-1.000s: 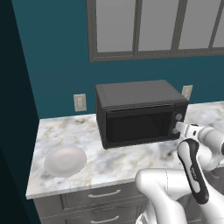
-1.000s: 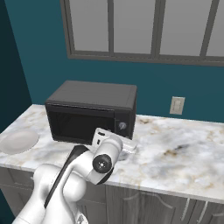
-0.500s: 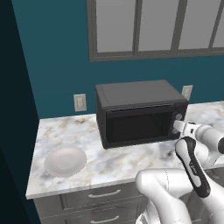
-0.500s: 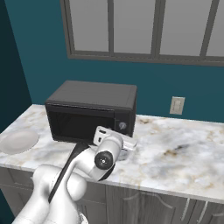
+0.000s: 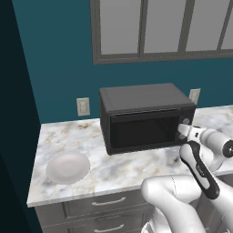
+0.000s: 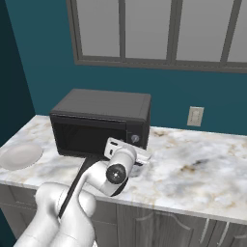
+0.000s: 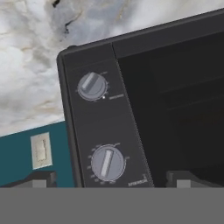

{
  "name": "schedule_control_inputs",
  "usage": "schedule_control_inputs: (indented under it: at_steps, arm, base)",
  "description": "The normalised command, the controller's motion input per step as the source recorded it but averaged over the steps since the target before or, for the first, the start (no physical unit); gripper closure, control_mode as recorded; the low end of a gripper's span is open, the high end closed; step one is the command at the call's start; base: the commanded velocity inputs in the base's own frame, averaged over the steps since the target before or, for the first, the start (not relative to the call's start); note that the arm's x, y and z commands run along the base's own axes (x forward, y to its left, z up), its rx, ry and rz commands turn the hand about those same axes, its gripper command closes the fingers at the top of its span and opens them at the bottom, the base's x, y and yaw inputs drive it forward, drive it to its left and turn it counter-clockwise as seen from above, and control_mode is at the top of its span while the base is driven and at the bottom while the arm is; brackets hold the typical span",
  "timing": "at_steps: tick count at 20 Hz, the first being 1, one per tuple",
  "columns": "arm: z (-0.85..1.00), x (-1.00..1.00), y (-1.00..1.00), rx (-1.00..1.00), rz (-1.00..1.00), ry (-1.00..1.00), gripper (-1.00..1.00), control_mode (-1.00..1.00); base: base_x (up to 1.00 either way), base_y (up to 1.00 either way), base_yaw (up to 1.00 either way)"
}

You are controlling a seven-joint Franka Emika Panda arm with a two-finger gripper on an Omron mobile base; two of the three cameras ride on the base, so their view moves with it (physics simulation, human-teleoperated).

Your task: Pull the toaster oven rack outwards. Pick up the baguette from the plate and place it on the toaster oven rack. Close the toaster oven door fully and set the temperature to the lowest setting.

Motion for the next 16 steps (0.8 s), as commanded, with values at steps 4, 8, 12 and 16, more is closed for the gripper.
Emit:
schedule_control_inputs:
  at_steps: [4, 8, 12, 16]
  arm:
    - [-0.06, 0.16, 0.0, 0.0, 0.0, -0.02, -1.0, -1.0]
    - [-0.07, 0.19, 0.0, 0.0, 0.0, -0.02, -1.0, -1.0]
    - [-0.1, 0.18, 0.0, 0.0, 0.0, -0.02, -1.0, -1.0]
    - [-0.11, 0.18, 0.0, 0.0, 0.0, -0.02, -1.0, -1.0]
  base:
    - [0.0, 0.0, 0.0]
    - [0.0, 0.0, 0.0]
    - [0.0, 0.0, 0.0]
    - [0.0, 0.0, 0.0]
